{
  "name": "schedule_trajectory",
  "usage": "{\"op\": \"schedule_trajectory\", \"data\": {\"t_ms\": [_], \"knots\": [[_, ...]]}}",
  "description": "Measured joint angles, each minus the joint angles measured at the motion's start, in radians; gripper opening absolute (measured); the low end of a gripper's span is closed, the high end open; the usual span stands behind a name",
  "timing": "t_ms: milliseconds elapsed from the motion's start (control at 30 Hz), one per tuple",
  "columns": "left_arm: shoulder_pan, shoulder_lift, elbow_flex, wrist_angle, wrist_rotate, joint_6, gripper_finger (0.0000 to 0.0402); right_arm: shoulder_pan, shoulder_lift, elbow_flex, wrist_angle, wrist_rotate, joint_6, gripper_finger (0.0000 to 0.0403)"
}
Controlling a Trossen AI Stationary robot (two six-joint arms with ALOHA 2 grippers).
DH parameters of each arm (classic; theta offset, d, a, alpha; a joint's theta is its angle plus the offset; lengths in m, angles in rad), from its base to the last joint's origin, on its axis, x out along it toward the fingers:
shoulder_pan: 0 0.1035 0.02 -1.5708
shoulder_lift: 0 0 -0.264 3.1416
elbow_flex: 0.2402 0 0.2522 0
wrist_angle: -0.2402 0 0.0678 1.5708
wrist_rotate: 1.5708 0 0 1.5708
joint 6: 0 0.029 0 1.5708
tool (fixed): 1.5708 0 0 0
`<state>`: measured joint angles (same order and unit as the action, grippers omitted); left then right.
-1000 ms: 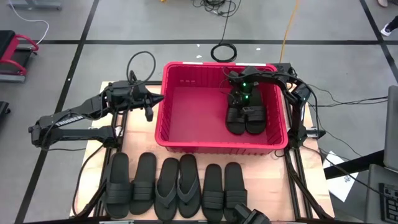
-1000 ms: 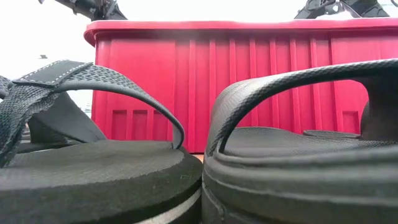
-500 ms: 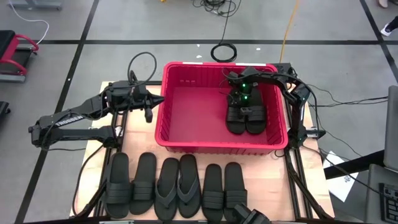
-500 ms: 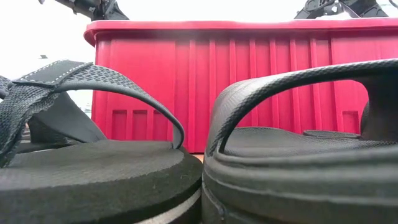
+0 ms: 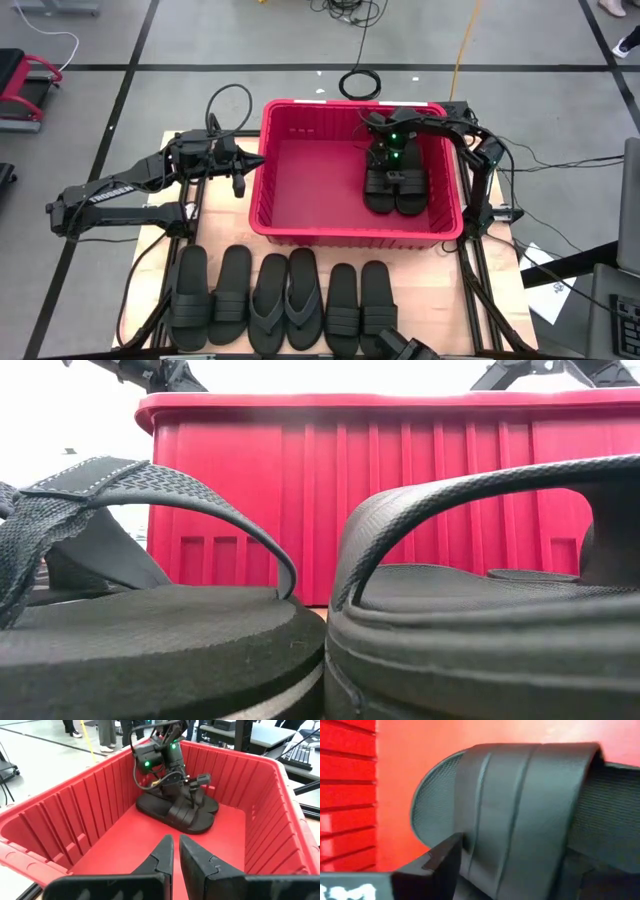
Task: Pick and place slides into bin
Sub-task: Put the slide into the bin
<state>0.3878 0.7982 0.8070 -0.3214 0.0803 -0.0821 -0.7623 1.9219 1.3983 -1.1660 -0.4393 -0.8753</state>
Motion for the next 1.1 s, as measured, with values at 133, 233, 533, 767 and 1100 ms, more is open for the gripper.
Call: {"op": "schedule_trajectory", "data": {"t_ms": [133,233,533,767,1100], "knots": [[0.0,0.0,0.0,0.0,0.0,0.001,0.0026,-0.001,-0.031,0.0,0.044,0.01,0.0,0.0228],[0.0,0.0,0.0,0.0,0.0,0.001,0.0026,-0.001,-0.036,0.0,0.06,0.009,0.0,0.0228],[0.0,0.0,0.0,0.0,0.0,-0.004,0.0026,0.004,-0.04,0.001,0.032,0.061,0.026,0.0228],[0.0,0.0,0.0,0.0,0.0,-0.001,0.0026,0.004,-0.116,0.001,0.04,0.129,0.027,0.0228],[0.0,0.0,0.0,0.0,0.001,0.009,0.0026,0.003,-0.329,0.001,0.315,0.338,0.104,0.0221]]}}
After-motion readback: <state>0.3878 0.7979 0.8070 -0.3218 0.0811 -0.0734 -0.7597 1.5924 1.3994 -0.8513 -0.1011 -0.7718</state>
